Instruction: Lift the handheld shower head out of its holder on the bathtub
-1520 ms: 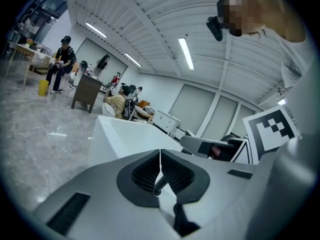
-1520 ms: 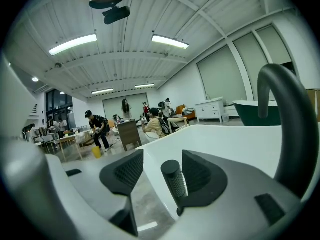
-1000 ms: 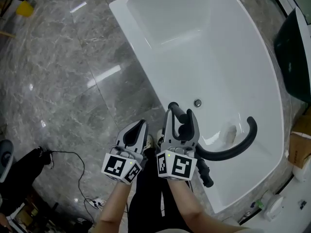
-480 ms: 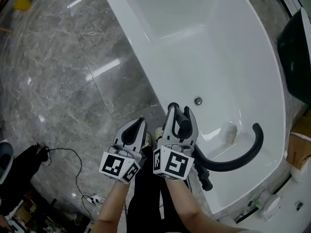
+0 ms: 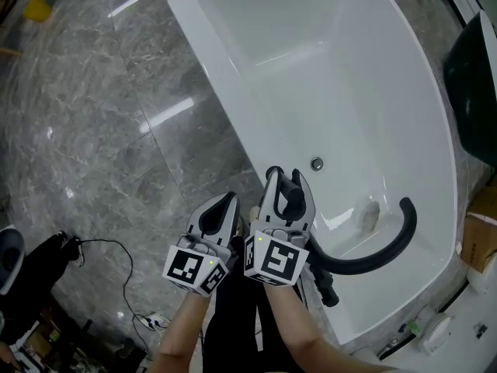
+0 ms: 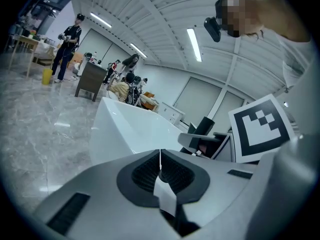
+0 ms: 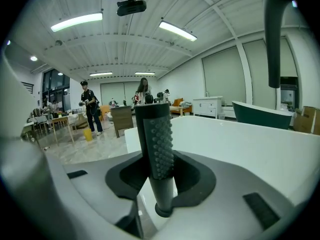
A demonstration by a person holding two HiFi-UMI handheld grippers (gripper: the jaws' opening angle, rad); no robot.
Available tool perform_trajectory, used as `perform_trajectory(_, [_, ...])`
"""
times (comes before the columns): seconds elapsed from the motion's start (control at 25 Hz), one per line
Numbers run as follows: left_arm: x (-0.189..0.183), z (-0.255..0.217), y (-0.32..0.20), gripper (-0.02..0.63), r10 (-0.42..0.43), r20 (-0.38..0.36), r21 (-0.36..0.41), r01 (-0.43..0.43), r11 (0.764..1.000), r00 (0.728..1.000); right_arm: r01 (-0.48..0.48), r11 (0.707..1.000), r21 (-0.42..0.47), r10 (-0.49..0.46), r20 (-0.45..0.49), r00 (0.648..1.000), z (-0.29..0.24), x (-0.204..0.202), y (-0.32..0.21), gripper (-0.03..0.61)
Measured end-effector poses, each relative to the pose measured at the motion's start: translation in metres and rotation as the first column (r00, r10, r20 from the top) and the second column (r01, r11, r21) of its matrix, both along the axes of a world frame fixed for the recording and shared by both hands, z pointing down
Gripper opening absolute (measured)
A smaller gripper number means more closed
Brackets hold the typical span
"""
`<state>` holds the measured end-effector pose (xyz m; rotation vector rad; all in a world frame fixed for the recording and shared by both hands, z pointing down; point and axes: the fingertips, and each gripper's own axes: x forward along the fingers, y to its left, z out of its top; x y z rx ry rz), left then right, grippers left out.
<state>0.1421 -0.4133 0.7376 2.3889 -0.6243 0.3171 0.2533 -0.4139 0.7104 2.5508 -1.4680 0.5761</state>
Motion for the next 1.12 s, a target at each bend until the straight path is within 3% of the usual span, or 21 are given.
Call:
perform_trajectory(0.64, [0.0,-0.048,0.001,0.014,0.01,-0.035,0.039,-0.009,0.999,0.999,0.045,0.998,0.036,-0.044,-0.017,0.999,-0.038,-0.002,-0.001,0.132])
perform_trajectory(1.12, [-0.015,-0.096,0.01,0.014,0.026,-0.051,0.082,-0.022,0.996,0.998,0.17,0.985,0.027,-0.168,-0.044,0.985,-0.086,-0.021,-0.005,0.132])
